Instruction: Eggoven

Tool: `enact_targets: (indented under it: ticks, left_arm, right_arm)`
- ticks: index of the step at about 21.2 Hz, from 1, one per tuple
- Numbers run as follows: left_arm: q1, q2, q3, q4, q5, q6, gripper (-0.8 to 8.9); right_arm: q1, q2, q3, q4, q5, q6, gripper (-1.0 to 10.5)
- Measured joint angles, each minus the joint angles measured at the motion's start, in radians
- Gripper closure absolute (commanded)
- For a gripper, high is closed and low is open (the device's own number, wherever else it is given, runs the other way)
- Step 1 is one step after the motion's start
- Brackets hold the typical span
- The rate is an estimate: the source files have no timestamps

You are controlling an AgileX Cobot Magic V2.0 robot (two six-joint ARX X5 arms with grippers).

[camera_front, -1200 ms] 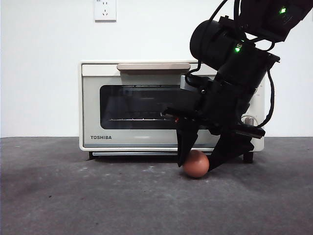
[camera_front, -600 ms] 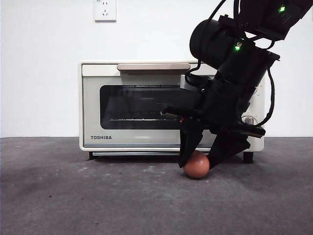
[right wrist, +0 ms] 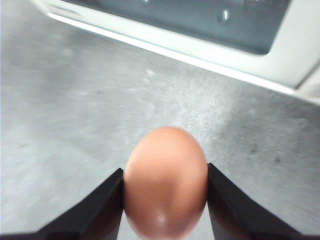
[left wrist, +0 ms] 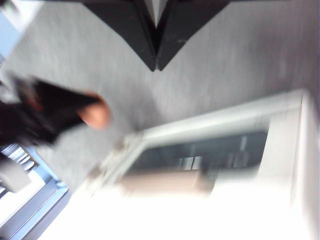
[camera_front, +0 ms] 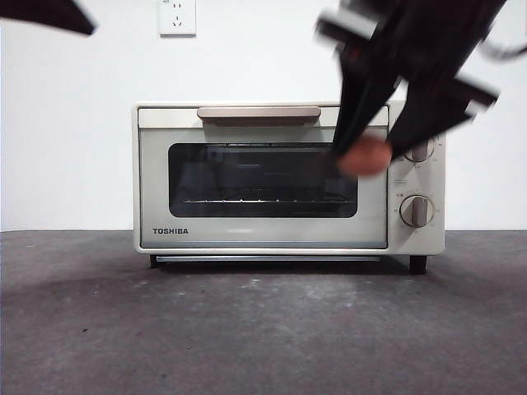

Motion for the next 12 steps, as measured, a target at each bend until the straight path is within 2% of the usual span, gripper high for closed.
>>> enact_targets:
  ticks: [4,12]
  left_arm:
    - [-0.07,0.198,0.138,0.134,-0.041,-0.002,8.08]
    - [-0.106,0.481,0.331,0.169,-0.071,0.014,8.08]
  right_arm:
    - [0.003,-0.197,0.0,-0.043,0.003,-0.016,9.4]
    - [0.003,-0.352,0.0,-0.078,0.007,-0.024,9.4]
